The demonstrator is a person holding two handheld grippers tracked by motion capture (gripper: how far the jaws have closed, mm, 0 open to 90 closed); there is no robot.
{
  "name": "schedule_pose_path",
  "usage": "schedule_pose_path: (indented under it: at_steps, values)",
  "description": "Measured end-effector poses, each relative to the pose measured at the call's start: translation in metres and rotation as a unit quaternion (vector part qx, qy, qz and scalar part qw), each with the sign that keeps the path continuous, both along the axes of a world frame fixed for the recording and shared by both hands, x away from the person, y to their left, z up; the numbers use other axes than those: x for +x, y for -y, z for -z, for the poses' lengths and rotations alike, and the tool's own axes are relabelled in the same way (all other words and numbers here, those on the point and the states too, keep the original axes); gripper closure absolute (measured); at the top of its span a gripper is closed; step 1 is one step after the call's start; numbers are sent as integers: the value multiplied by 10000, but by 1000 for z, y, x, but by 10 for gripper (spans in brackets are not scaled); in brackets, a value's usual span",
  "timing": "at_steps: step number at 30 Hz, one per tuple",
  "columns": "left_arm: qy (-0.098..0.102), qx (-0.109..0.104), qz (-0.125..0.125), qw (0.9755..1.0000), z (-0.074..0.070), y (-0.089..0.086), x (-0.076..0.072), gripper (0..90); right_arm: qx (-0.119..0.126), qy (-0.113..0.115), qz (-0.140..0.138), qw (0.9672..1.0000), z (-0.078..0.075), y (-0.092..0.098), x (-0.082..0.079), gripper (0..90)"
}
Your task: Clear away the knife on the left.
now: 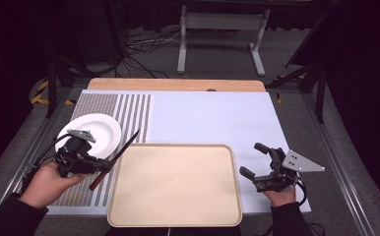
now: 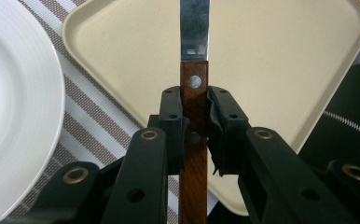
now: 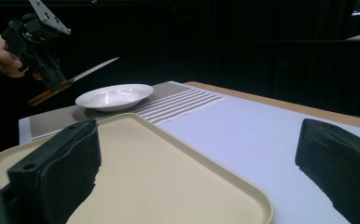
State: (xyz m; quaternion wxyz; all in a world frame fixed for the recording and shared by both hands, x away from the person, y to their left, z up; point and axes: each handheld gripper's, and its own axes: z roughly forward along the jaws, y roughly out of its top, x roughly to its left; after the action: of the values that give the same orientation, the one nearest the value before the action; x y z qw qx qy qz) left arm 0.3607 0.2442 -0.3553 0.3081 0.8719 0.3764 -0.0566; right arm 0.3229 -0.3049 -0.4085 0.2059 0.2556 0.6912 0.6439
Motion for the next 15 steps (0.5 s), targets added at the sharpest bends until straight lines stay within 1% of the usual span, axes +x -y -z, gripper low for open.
schedule_pose_path:
  at_steps: [1, 2, 4, 5, 6, 9, 10, 15]
  values:
    - [-111, -116, -123, 9998, 1, 1, 1, 776, 9, 0, -3, 10000, 0, 1, -1, 9]
    - [-212, -197, -192, 9994, 3, 4, 1, 776, 12, 5, 7, 10000, -1, 1, -1, 9]
    - [-215, -218, -205, 9993, 4, 6, 0, 777, 27, 10, 9, 10000, -1, 2, -1, 9]
    - [-223, -195, -269, 9992, 5, 8, 0, 776, 34, 4, 13, 10000, -1, 3, -1, 9]
    - [-256, -152, -282, 9992, 7, 11, 0, 776, 34, 4, 13, 10000, -1, 3, -1, 9]
    - [-266, -127, -375, 9989, 12, 19, -3, 776, 93, -32, -30, 9999, 1, 4, 0, 9]
    - [-284, -157, -383, 9987, 13, 21, -4, 776, 117, -68, -28, 9999, 2, 4, 0, 9]
    - [-241, -131, -393, 9988, 17, 29, -8, 776, 102, -79, -32, 9999, 3, 3, 0, 9]
